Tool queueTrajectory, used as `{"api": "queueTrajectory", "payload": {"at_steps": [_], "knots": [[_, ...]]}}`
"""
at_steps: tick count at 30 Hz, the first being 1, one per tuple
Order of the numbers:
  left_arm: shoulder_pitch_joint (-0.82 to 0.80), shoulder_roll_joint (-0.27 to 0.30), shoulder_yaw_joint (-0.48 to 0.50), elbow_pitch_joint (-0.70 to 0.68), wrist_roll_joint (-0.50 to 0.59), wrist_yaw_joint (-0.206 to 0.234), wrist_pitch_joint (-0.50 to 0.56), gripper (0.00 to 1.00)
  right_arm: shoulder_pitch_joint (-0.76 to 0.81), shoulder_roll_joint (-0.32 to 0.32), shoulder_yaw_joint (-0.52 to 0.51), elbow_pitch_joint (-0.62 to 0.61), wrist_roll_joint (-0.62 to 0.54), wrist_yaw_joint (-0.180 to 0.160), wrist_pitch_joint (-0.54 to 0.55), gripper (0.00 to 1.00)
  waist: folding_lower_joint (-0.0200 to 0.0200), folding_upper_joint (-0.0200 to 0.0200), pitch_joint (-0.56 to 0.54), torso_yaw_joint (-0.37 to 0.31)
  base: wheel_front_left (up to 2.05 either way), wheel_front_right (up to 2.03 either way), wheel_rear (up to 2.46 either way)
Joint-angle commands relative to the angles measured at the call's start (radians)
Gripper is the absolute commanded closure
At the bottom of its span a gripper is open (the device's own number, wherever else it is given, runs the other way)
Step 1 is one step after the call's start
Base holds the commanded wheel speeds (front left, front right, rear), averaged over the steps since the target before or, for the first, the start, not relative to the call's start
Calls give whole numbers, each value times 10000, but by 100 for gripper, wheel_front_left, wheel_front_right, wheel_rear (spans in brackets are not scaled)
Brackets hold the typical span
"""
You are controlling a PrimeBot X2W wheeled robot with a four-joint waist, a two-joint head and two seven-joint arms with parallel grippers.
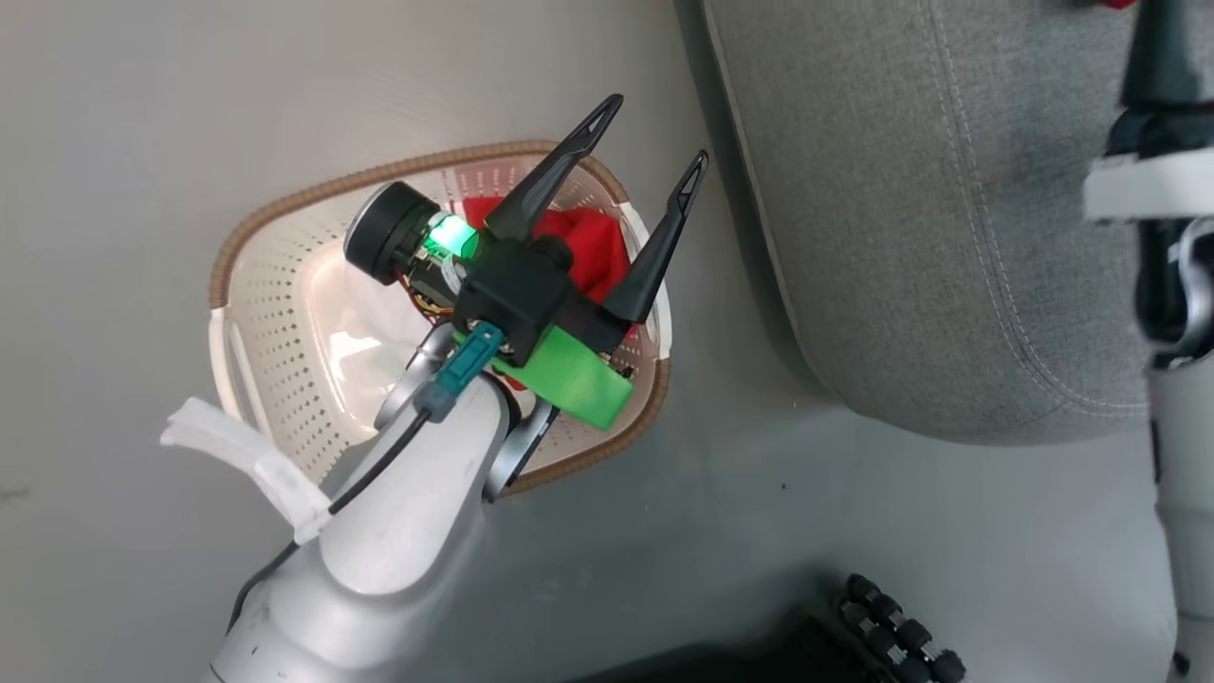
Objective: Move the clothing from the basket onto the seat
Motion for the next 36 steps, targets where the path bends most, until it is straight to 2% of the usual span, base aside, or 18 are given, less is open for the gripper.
{"api": "queueTrajectory", "payload": {"at_steps": [1, 8, 16, 21, 25, 36], "knots": [[207, -56, 154, -102, -160, 56, -38, 0, 274, 102, 207, -239, -103, -6, -31, 0, -1, 0, -556, 387, 0, 0, 0], [1072, -172, 838, -478, -650, 137, -38, 0, 1363, 176, 1333, -1305, -351, -8, -31, 0, -1, 0, -1643, 1028, 0, 0, 0], [2621, -209, 1884, -836, -884, 385, -39, 0, 2543, 351, 2089, -1361, -381, -6, -31, 0, -1, 0, -3286, 1642, 0, 0, 0], [3649, -209, 2476, -1172, -883, 453, -29, 0, 3295, 506, 2184, -1241, -514, -8, -31, 0, -1, 0, -4223, 1875, 0, 0, 0], [4409, -206, 2879, -1453, -683, 263, -29, 0, 3891, 696, 2117, -1262, -645, -8, -31, 0, -1, 0, -4788, 1927, 0, 0, 0], [6371, -204, 3623, -1944, -499, 122, -29, 0, 5659, 1265, 1841, -1343, -774, -6, -31, 0, -1, 0, -6216, 1642, 0, 0, 0]]}}
